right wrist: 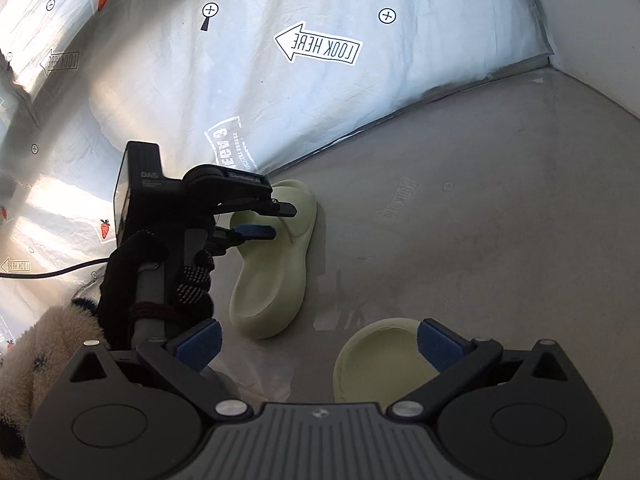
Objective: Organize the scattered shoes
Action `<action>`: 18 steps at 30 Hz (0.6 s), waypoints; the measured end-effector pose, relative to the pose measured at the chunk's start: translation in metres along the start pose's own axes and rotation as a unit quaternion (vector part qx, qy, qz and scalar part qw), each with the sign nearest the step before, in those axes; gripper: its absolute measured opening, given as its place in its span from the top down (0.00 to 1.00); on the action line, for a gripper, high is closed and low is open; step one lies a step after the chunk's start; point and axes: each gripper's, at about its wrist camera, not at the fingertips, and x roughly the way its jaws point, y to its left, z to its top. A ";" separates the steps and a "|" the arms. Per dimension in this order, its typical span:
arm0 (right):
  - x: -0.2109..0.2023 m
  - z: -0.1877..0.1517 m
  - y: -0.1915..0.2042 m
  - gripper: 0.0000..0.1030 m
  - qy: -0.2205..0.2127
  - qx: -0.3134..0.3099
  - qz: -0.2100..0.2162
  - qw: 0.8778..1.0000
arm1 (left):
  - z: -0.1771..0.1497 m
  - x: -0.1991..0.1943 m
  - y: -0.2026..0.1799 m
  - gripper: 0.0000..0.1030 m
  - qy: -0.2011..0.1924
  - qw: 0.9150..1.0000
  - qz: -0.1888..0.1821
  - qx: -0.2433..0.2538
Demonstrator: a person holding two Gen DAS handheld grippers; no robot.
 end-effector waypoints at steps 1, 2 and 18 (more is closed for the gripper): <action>0.008 0.004 0.003 0.00 0.006 -0.007 -0.004 1.000 | -0.007 -0.019 0.002 0.53 -0.015 1.000 0.001 0.010; 0.016 0.008 0.005 0.00 0.013 -0.014 -0.009 1.000 | -0.015 -0.038 0.005 0.44 -0.031 0.999 0.004 0.017; 0.205 0.032 0.159 0.01 0.104 -0.266 -0.117 0.951 | -0.113 -0.152 0.110 0.36 -0.065 0.988 0.102 -0.101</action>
